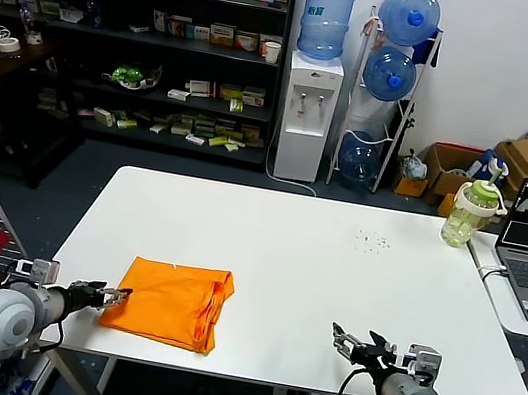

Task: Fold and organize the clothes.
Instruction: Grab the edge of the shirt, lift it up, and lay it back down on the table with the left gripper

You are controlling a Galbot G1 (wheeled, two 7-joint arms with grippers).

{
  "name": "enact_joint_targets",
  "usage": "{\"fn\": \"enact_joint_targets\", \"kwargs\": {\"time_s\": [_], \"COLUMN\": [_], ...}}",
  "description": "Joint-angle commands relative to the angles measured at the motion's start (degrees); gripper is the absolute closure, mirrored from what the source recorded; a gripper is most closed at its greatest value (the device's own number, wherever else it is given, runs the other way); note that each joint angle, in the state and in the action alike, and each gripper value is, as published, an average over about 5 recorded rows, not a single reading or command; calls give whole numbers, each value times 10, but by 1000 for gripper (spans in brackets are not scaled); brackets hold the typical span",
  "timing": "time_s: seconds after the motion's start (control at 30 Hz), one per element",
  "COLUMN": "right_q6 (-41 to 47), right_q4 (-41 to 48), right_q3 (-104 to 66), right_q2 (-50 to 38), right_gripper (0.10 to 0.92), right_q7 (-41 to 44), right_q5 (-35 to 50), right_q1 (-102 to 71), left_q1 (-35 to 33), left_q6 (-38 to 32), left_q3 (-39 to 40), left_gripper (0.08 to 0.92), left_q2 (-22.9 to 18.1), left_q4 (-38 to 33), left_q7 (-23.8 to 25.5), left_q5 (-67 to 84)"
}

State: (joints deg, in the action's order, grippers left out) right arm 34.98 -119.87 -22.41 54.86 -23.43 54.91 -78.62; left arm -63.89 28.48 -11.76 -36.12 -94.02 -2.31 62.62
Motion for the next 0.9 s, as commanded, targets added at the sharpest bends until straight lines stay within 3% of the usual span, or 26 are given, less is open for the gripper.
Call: {"fn": "enact_joint_targets", "kwargs": {"time_s": [0.03,0.6,0.7,0.9], "right_q6": [0,-1,-2,-5], "right_q4": [-1,2,4,8], "right_q3": [-1,0,0,-2], "right_q2": [0,1,3,3], "right_gripper": [203,203,203,203], "right_q7": [0,0,0,2], "right_q5": [0,-1,-2,-2], "right_q1": [-1,-1,-1,1], "left_q1": [2,-15,-19,-33], "left_q6": [-1,-26,-23,-21], "left_q3": [4,-10,-17,-45], "left_gripper": [366,853,897,900], "left_q2": [-2,-17,-20,-9], "left_q4": [7,-44,-72,-126], "left_q7": [10,-16,-39,-79], "left_q5": [-10,7,8,-49]}}
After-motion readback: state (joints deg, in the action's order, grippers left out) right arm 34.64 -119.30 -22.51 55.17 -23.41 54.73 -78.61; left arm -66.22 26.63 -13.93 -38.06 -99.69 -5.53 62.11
